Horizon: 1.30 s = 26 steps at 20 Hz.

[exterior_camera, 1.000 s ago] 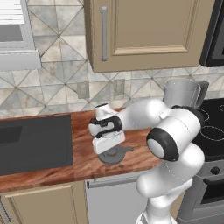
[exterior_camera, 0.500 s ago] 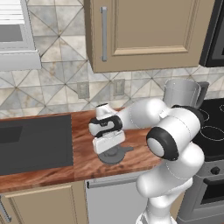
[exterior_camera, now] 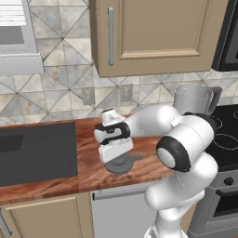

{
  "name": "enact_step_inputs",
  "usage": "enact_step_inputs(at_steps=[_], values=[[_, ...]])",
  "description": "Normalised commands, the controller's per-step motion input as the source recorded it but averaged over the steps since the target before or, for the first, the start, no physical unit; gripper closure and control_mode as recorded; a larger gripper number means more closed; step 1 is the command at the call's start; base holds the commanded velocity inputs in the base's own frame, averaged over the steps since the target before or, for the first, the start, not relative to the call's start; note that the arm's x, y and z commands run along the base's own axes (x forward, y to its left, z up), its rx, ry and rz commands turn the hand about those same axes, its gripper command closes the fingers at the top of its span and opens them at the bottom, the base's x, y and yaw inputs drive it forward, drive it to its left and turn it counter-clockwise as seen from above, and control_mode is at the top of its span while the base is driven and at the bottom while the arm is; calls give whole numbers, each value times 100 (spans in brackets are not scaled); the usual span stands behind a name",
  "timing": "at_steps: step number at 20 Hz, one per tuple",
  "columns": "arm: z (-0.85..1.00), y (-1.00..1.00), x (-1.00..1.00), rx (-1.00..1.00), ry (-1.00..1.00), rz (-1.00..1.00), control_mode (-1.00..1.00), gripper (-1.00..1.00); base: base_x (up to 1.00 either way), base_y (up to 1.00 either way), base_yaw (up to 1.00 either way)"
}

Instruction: Open the blender lid, put the peach in the blender, close the lid, and start the blender.

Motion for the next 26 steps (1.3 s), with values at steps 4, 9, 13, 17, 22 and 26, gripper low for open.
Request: enact_step_inputs(at_steps=[4, 9, 13, 17, 22, 26], values=[[79, -21, -37, 0, -11, -3, -100, 100, 0, 0, 0], [100, -23, -39, 0, -9, -5, -100, 100, 0, 0, 0], [100, -22, -23, 0, -5, -4, -100, 100, 0, 0, 0], [100, -28, -15, 0, -13, -6, -100, 100, 0, 0, 0], [100, -33, -14, 0, -17, -5, -100, 100, 0, 0, 0], [100, -33, -8, 0, -21, -2, -100, 100, 0, 0, 0]])
